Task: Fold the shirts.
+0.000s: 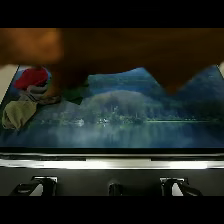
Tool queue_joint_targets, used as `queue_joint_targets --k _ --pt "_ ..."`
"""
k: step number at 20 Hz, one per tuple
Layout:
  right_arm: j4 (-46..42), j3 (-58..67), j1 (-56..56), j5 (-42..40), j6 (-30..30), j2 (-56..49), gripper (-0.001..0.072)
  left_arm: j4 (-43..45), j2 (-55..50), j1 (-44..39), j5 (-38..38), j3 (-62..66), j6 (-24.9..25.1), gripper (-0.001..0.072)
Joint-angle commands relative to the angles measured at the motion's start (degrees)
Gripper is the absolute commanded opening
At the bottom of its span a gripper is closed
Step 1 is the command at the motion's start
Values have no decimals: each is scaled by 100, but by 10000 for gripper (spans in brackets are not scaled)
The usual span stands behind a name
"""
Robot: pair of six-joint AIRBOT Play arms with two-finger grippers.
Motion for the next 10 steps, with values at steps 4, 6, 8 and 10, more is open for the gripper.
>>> queue_joint_targets --k 4,6,8,10 --pt "-483 81 7 566 240 293 50 208 181 9 138 61 -306 28" --pt "-479 79 7 1314 236 -87 50 317 -197 9 -295 59 -313 27" --pt "-413 -87 7 2450 341 -809 49 304 -876 0 -907 -74 -586 28" --pt "-278 -796 9 3008 446 -1674 48 310 -1572 -190 -1172 -658 -581 28"
